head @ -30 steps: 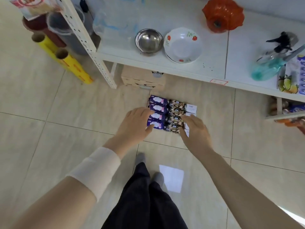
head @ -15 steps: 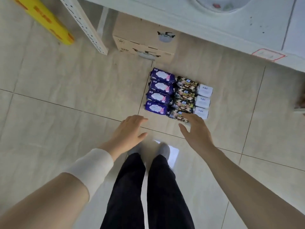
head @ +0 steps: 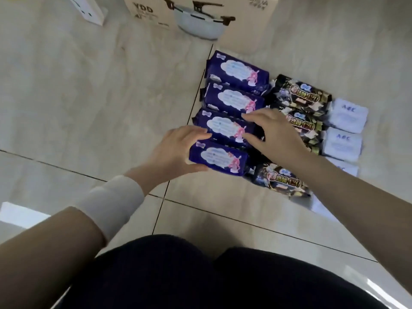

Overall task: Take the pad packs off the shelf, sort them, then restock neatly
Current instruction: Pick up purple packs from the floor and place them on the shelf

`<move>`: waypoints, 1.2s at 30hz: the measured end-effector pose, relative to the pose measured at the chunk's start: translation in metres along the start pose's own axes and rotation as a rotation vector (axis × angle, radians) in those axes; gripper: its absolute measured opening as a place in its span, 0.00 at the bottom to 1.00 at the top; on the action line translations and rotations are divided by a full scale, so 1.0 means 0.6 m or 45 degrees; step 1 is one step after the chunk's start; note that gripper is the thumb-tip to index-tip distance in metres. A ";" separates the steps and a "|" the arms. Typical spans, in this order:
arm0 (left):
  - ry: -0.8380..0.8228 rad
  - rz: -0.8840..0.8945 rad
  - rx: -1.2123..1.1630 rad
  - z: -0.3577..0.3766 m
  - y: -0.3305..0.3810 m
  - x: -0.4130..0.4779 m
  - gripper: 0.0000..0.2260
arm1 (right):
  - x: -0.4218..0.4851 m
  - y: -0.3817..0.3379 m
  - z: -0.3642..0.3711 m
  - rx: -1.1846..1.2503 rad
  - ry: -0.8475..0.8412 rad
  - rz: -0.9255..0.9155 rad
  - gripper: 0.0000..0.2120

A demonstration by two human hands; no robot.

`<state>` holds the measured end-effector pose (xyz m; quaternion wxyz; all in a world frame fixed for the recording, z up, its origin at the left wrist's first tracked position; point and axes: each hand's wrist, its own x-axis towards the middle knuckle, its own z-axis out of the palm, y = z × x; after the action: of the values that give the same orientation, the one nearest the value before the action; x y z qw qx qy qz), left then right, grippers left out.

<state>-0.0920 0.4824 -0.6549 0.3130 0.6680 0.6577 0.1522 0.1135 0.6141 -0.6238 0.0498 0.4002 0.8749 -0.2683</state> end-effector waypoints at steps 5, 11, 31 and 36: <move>0.042 0.252 0.088 0.053 -0.072 0.017 0.34 | 0.033 0.048 0.057 -0.063 0.158 -0.241 0.20; 0.091 0.374 0.020 0.074 -0.098 0.026 0.32 | 0.043 0.060 0.082 -0.184 0.234 -0.335 0.22; -0.090 -0.172 -0.559 0.076 -0.099 -0.016 0.30 | 0.039 0.057 0.111 -0.258 0.275 -0.295 0.30; -0.136 -0.207 -0.626 0.077 -0.094 -0.017 0.30 | 0.043 0.058 0.116 -0.234 0.320 -0.296 0.29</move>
<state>-0.1088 0.4591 -0.7227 0.5113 0.5240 0.6351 0.2463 0.1128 0.6146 -0.7057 -0.0548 0.3207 0.9353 -0.1392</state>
